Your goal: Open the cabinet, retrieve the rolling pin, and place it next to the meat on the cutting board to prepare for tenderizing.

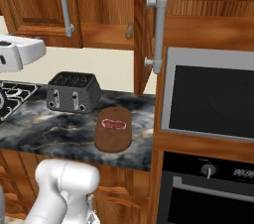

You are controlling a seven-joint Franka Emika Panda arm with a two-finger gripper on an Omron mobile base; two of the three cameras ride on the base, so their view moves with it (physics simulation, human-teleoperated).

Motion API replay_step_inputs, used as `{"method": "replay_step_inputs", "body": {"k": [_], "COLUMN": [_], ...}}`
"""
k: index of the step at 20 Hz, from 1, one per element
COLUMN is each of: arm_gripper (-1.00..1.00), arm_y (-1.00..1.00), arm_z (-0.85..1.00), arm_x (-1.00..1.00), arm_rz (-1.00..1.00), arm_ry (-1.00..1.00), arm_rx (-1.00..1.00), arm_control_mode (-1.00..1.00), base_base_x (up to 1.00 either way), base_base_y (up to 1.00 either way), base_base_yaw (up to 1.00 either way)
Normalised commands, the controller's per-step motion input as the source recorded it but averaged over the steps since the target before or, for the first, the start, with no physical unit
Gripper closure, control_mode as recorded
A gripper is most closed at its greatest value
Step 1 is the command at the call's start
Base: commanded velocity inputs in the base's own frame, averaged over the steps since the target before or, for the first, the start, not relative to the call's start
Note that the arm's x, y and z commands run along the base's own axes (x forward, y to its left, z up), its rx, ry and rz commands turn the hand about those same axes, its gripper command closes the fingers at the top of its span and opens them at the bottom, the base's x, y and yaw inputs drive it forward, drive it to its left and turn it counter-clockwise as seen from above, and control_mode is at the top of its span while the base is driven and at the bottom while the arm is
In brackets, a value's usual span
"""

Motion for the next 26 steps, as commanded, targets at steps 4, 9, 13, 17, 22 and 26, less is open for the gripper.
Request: {"method": "replay_step_inputs", "body": {"k": [4, 9, 13, 17, 22, 26], "arm_gripper": [-1.00, -1.00, -1.00, -1.00, -1.00, -1.00], "arm_y": [-0.54, -0.52, -0.38, -0.18, -0.03, 0.00], "arm_z": [0.20, 0.21, 0.06, -0.02, -0.19, -0.23], "arm_x": [-0.18, -0.07, 0.02, 0.15, 0.22, 0.26], "arm_rz": [0.00, 0.00, 0.00, 0.00, 0.00, 0.03], "arm_ry": [0.02, 0.08, 0.19, 0.24, 0.13, 0.05], "arm_rx": [0.14, 0.12, 0.03, 0.00, -0.01, 0.00], "arm_control_mode": [-1.00, -1.00, -1.00, -1.00, -1.00, -1.00], "base_base_x": [0.00, 0.00, 0.00, 0.00, 0.00, 0.00], "base_base_y": [0.00, 0.00, 0.00, 0.00, 0.00, 0.00], "base_base_yaw": [0.00, 0.00, 0.00, 0.00, 0.00, 0.00]}}
